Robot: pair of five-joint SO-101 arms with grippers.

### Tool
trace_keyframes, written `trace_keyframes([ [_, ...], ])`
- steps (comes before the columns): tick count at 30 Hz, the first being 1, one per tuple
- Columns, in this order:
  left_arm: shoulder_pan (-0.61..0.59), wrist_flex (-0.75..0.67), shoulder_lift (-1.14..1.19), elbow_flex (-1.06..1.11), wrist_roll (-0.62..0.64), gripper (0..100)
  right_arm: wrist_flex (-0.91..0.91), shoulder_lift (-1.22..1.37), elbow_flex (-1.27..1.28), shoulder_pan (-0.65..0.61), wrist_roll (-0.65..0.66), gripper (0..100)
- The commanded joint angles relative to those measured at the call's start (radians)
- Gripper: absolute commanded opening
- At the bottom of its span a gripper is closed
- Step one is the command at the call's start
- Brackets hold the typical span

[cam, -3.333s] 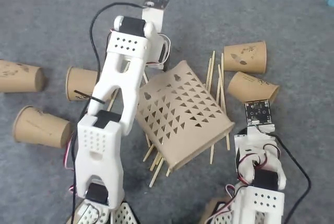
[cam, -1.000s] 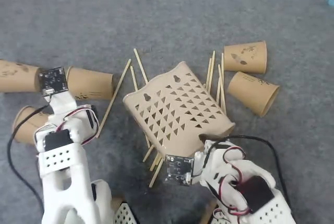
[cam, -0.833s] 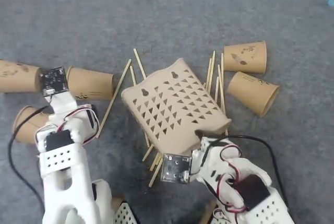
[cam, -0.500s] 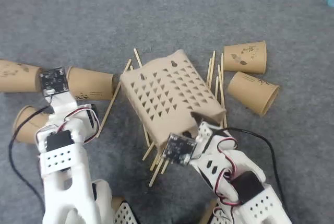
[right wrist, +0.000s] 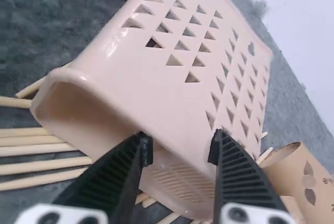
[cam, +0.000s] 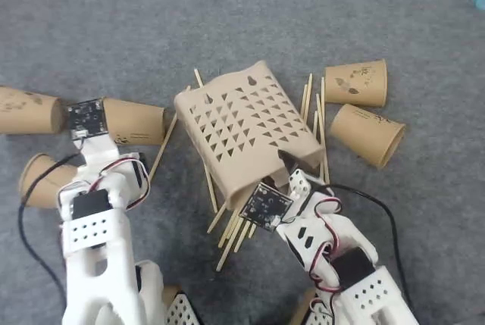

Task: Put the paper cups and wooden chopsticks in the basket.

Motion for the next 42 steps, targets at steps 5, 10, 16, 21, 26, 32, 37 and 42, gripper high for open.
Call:
trace_keyframes([
  [5, 0.009, -0.026, -0.029, -0.004, -0.003, 18, -0.047, -0.004, -0.071, -0.007, -0.012, 19.1],
  [10, 0.009, -0.026, -0.029, -0.004, -0.003, 18, 0.015, 0.033, -0.189, -0.012, -0.029, 19.1],
  [16, 0.009, -0.026, -0.029, -0.004, -0.003, 18, 0.050, 0.338, -0.365, -0.050, -0.074, 19.1],
  [21, 0.009, -0.026, -0.029, -0.002, -0.003, 18, 0.047, 0.565, -0.434, -0.134, -0.060, 19.2],
  [26, 0.009, -0.028, -0.029, -0.002, -0.003, 18, 0.047, 0.668, -0.499, -0.154, -0.060, 28.6],
  [32, 0.009, -0.028, -0.029, -0.002, -0.003, 18, 0.038, 0.805, -0.635, -0.162, -0.057, 29.9],
  [37, 0.009, -0.028, -0.026, -0.002, -0.003, 18, -0.073, 1.003, -0.707, -0.165, -0.057, 26.9],
  [42, 0.011, -0.028, -0.026, -0.002, -0.003, 18, -0.179, 1.167, -0.732, -0.163, -0.061, 22.7],
])
